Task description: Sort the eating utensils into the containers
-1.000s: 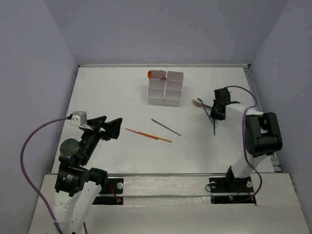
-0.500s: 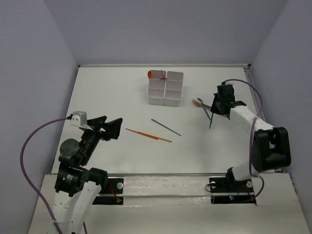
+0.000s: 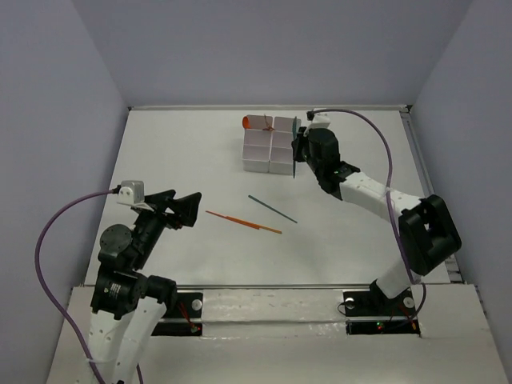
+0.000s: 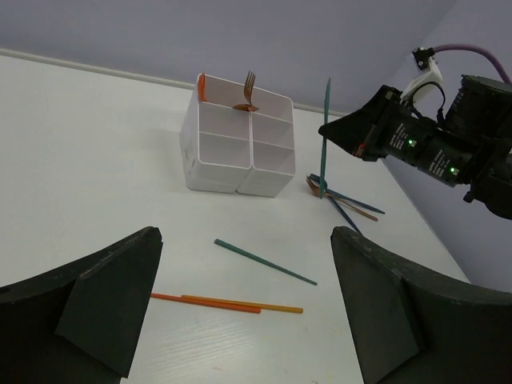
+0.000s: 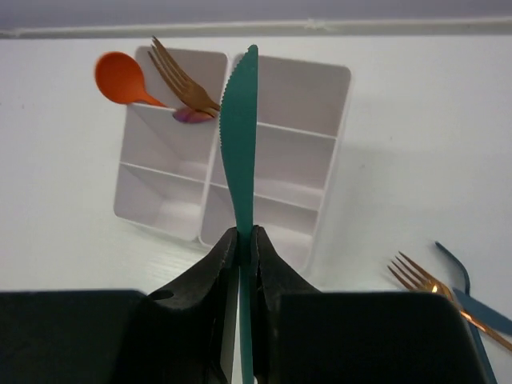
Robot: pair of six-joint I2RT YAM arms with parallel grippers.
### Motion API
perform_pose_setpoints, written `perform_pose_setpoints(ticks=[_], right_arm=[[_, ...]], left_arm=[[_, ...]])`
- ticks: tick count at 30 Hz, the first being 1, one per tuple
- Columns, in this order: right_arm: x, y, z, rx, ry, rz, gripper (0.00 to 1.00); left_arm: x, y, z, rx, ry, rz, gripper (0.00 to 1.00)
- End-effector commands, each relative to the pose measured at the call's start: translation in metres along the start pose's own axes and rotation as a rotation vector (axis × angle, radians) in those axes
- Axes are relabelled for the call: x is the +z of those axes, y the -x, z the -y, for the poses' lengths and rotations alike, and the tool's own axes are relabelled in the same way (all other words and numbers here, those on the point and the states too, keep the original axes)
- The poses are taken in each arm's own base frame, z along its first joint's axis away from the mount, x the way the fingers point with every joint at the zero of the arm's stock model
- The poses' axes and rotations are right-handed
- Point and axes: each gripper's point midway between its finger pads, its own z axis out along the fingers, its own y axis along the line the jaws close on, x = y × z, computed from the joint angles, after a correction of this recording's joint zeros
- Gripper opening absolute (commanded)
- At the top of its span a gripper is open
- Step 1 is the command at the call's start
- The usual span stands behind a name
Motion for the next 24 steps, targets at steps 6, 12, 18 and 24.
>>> perform_pose_setpoints(ticks=[6, 12, 18, 24], right_arm=[[0.029, 0.11, -0.1, -0.158, 0.149, 0.478, 0.07], [0.059, 0.111, -0.138, -0.261, 0.23, 0.546, 0.07], [0.092, 0.1, -0.154, -0.319, 0.222, 0.587, 0.07], [0.123, 0.086, -0.158, -0.391, 0.192, 0.595, 0.07]], left_arm=[[0.006, 0.007, 0.0, 0.022, -0.009, 0.03, 0.99], [0.007, 0.007, -0.002, 0.023, -0.002, 0.027, 0.99], [0.01, 0.003, -0.003, 0.023, -0.001, 0.007, 0.99], [0.014, 0.0, -0.006, 0.021, 0.01, -0.008, 0.99]])
